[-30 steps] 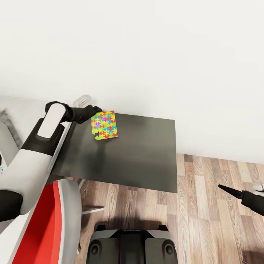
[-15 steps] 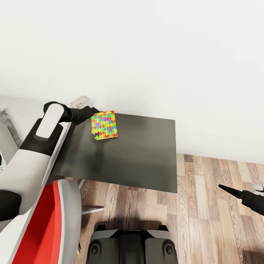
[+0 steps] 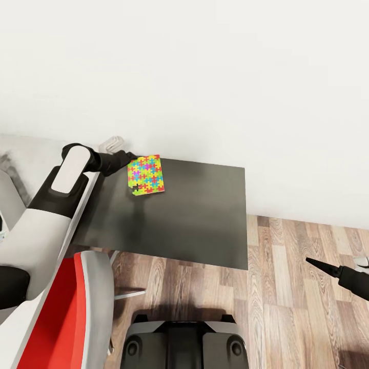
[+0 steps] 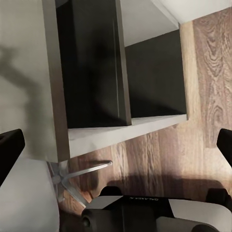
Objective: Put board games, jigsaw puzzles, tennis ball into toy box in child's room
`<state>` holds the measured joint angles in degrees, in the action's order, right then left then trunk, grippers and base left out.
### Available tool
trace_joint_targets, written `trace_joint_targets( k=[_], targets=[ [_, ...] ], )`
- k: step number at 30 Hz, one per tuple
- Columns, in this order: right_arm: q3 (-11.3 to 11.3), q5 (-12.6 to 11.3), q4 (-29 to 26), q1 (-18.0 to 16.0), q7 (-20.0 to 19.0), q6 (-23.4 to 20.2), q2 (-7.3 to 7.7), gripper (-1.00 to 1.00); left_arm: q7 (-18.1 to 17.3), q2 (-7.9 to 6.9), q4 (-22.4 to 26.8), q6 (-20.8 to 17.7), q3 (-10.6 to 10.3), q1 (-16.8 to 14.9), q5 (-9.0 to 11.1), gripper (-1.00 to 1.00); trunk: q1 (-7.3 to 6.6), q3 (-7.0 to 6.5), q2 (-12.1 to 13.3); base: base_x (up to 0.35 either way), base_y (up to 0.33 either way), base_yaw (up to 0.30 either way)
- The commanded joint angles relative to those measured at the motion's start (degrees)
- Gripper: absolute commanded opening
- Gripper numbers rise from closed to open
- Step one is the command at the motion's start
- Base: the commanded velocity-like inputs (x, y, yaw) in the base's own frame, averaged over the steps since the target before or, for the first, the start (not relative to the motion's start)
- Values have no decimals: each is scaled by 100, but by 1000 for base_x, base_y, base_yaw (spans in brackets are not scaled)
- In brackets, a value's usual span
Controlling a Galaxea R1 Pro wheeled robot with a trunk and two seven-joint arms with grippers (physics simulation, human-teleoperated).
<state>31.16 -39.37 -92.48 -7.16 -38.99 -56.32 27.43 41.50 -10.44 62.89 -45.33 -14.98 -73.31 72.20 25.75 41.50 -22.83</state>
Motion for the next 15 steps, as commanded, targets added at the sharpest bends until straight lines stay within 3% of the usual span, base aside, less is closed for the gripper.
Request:
trace_joint_targets(
  k=[1,6,15],
  targets=[
    [6,17,-1,-4,-30,-28,2,100,61,-3,-22,6,-17,-6,57,100,3,7,-9,5,0,0],
    [7,17,-3,-4,-30,-28,5,100,69,8,-100,8,-29,-7,52,100,3,7,-9,55,0,0],
    [11,17,-4,-4,-30,-28,7,100,77,28,-176,23,-54,22,30,100,3,7,-9,168,0,0]
  ],
)
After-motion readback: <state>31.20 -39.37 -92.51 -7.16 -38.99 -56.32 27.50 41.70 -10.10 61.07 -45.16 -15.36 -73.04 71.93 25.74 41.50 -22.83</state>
